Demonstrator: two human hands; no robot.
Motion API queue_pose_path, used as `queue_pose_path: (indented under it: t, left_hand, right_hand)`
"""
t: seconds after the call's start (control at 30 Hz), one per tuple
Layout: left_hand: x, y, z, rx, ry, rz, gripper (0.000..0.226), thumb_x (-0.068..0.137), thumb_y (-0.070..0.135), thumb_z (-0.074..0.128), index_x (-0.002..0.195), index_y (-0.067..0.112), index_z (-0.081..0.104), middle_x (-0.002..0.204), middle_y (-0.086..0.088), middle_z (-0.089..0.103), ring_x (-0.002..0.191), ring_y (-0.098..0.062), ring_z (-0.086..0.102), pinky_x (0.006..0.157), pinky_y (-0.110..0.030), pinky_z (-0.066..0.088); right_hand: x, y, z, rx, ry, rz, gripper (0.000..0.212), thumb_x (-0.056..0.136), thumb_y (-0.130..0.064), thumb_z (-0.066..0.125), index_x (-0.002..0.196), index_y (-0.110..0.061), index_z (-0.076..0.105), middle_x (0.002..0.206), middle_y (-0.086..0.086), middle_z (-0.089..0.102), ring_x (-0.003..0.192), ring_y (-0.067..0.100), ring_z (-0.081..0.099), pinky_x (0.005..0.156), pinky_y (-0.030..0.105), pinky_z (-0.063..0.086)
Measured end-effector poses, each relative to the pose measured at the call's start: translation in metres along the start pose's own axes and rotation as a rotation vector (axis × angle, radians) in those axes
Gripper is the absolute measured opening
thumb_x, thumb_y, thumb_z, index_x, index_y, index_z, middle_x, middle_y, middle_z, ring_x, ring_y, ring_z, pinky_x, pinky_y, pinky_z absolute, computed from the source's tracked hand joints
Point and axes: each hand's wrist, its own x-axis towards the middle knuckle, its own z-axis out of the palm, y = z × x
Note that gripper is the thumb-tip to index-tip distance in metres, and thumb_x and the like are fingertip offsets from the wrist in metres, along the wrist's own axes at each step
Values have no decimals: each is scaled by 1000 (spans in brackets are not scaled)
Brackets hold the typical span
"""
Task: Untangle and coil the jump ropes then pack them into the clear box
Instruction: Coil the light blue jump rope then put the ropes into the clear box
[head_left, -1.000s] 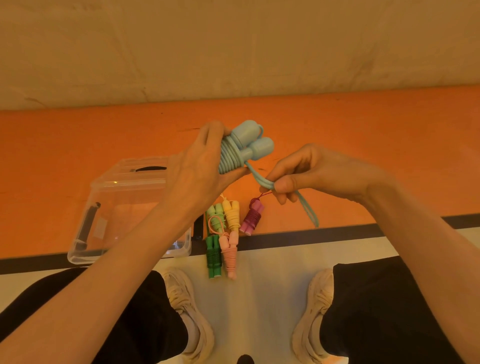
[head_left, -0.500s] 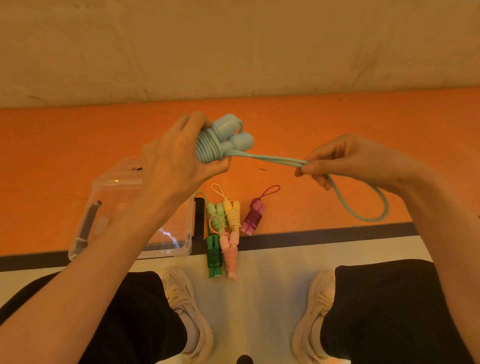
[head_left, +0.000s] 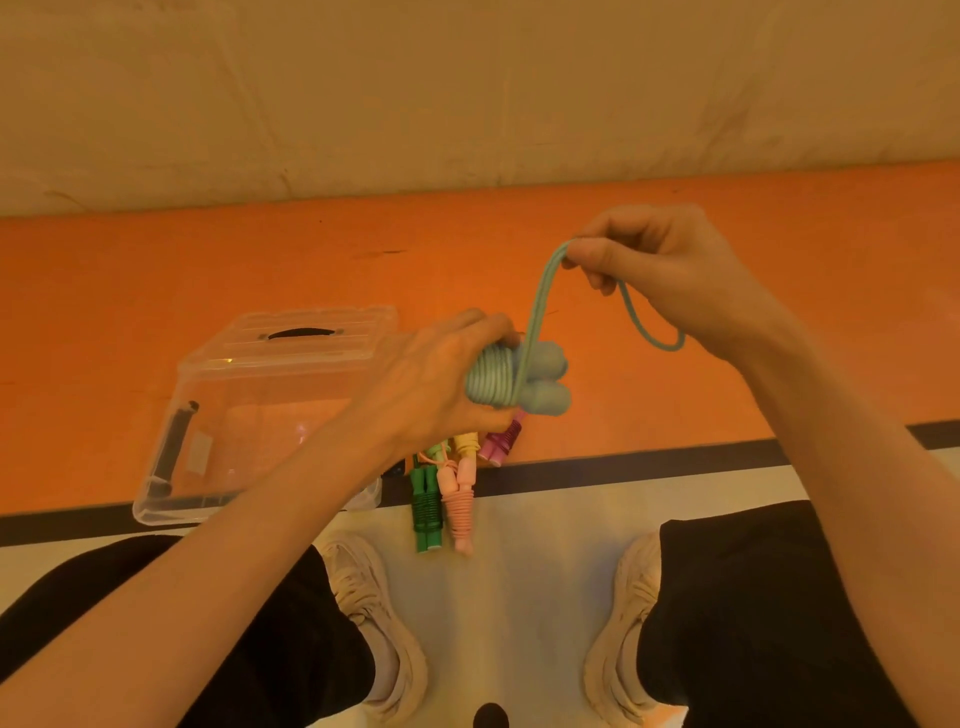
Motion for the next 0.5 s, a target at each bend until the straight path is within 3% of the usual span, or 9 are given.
queue_pose_path:
  t: [0.07,0.17,0.27,0.4,0.5]
  left_hand:
    - [0,5,0,-11,-16,-6,49,62,45,78,101,27,56,73,22,46,64,-7,34,49,-22,24]
    - [-2,13,-4,-45,-43,-28,52,63,45,79,103,25,53,65,22,35,64,-11,39,51,-30,33]
    - [-4,19,-6,-136,-73,-46,55,65,44,80,105,23,50,74,18,44,73,-14,45,61,-36,44]
    - [-9,20,-9,-243,-19,11,57,62,58,69,102,26,44,93,19,53,77,8,43,61,-27,43]
    - [-10,19,-12,-271,17,25,61,62,59,66,107,26,43,95,14,55,81,-1,46,60,-25,43]
  right_hand:
    - [4,2,3,-26,9,7,17,95,-11,58,81,-16,67,66,-2,59,61,2,53,62,18,44]
    - [10,5,7,-52,25,24,16,95,-11,57,82,-13,66,68,3,57,60,1,51,61,16,43]
    - [14,9,11,-80,23,50,14,95,-12,57,85,-9,66,68,5,56,60,2,49,60,17,42]
    - [18,16,14,-95,13,80,16,95,-17,59,81,-17,66,68,3,57,62,5,49,60,18,42]
    - [20,22,16,-100,-7,117,16,94,-18,60,78,-18,66,66,0,55,62,6,47,59,18,39]
